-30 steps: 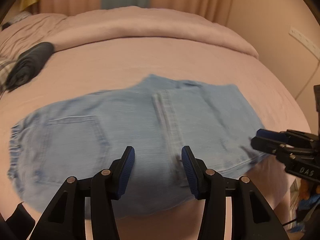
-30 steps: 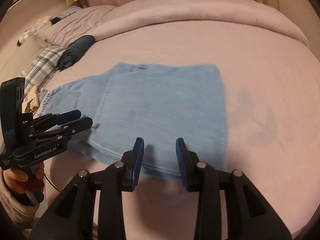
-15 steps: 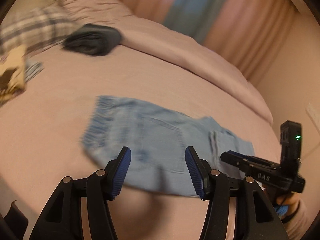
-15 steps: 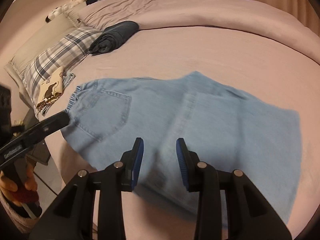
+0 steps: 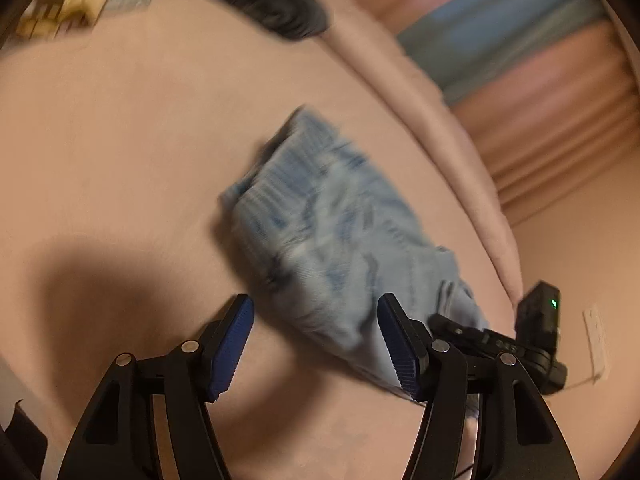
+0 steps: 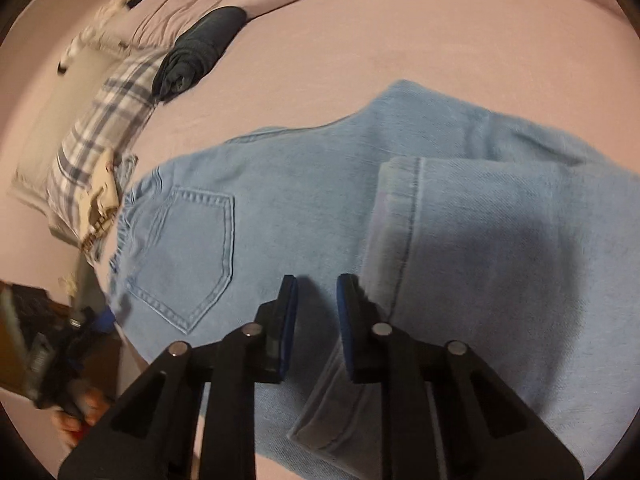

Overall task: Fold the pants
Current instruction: 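Grasp the elastic waistband with the left gripper and lift it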

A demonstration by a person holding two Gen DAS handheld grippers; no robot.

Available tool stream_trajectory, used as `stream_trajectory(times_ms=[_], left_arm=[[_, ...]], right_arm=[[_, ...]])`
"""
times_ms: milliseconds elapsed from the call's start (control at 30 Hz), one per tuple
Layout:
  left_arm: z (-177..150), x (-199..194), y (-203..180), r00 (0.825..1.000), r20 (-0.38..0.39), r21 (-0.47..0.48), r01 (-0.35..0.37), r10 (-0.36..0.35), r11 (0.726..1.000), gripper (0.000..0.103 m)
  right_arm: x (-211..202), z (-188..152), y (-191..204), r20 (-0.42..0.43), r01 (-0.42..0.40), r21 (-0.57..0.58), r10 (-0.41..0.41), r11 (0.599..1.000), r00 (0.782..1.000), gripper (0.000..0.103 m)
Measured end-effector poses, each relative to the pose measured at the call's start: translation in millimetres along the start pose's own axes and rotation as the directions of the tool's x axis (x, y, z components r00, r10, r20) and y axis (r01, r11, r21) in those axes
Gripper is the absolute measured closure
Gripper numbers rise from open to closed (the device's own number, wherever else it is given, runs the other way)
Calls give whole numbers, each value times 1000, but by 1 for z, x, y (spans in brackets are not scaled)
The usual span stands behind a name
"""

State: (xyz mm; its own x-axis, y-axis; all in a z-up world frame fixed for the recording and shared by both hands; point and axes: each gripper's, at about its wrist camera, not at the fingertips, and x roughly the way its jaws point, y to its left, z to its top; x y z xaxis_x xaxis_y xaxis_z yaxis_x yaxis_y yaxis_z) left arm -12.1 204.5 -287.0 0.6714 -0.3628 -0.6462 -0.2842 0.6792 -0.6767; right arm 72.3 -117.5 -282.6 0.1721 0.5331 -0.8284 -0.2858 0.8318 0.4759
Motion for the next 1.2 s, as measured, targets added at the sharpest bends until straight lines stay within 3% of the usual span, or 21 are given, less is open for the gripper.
stream_trajectory(times_ms=[67, 167, 467, 533, 600, 667, 767, 833, 900, 1000, 1133, 1200], left_arm=[[1, -2, 5, 999, 15, -33, 40, -39, 999, 39], [8, 1, 9, 998, 9, -55, 64, -64, 996, 38], [30, 22, 3, 996, -21, -70, 81, -82, 994, 38], [32, 24, 1, 998, -30, -61, 57, -59, 996, 56], [33, 26, 1, 997, -40, -65, 58, -60, 996, 66], [34, 23, -9, 998, -33, -23, 57, -58, 998, 75], [32, 15, -37, 1000, 8, 115, 12, -13, 993, 77], [32, 11, -51, 1000, 29, 173, -5, 0, 985, 77], [31, 10, -59, 999, 39, 210, -28, 20, 977, 77], [30, 9, -66, 998, 50, 239, -38, 27, 970, 77], [29, 5, -74, 998, 59, 270, -31, 16, 962, 79], [29, 4, -86, 998, 68, 306, -33, 13, 952, 79]], right_arm=[[0, -1, -5, -2, -17, 26, 17, 1000, 1000, 99], [-2, -5, -8, 4, -45, 50, 45, 998, 999, 100], [-2, -2, -5, -6, -25, 36, 25, 999, 1000, 100], [-3, -1, -2, -11, -10, 18, 10, 1000, 1000, 97], [-2, 1, 1, -16, 6, -4, -6, 1000, 1000, 96], [0, 3, 4, -22, 27, -27, -28, 999, 999, 95], [-1, 6, 10, -35, 55, -64, -57, 996, 998, 92], [-3, 11, 24, -25, 81, -127, -85, 989, 996, 75], [-5, 22, 39, 32, 135, -197, -132, 971, 991, 67], [5, 49, 51, 68, 139, -218, -127, 966, 990, 70], [51, 70, 53, -2, 228, -232, -234, 946, 972, 70], [52, 72, 62, -1, 262, -282, -273, 923, 962, 70]])
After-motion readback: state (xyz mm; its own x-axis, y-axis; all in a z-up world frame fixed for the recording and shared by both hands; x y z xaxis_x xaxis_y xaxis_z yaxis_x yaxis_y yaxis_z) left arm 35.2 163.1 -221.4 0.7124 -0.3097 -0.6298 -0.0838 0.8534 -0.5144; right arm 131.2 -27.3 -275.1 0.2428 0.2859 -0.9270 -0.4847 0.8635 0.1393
